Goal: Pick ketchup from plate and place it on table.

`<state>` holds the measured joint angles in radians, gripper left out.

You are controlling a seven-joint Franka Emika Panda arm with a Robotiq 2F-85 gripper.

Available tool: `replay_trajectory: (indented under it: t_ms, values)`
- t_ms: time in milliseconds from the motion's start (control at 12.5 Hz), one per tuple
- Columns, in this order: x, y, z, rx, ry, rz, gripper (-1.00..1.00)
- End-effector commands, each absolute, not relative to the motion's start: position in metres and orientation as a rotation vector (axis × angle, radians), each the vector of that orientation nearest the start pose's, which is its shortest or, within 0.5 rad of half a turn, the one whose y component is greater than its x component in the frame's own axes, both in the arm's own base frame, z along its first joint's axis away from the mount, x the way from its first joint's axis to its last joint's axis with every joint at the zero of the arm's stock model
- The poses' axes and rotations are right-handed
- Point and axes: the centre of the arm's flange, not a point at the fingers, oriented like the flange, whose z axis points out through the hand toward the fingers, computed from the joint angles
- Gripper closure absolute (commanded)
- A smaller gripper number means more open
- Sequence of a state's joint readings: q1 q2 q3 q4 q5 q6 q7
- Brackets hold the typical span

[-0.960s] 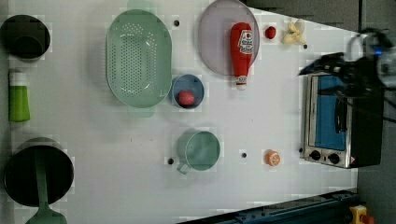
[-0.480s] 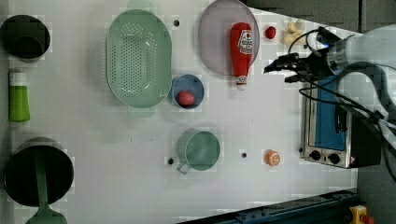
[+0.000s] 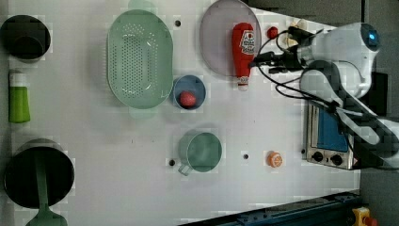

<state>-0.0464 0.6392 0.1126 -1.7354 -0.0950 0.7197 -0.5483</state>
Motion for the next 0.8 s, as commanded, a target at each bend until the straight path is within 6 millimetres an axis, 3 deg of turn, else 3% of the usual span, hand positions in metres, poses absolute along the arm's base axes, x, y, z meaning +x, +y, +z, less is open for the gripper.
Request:
replay_trajectory:
  t_ms: [80, 640, 720, 800]
  values:
    - [0.681, 0.061, 0.209, -3.120, 0.073, -0.033, -1.00]
    - [0.697, 0.061, 0.155, -3.136, 0.018, -0.136, -1.00]
    - [0.697, 0.062, 0.151, -3.133, 0.014, -0.150, -0.92]
    - [0.698, 0.065, 0.153, -3.128, 0.011, -0.167, -0.68]
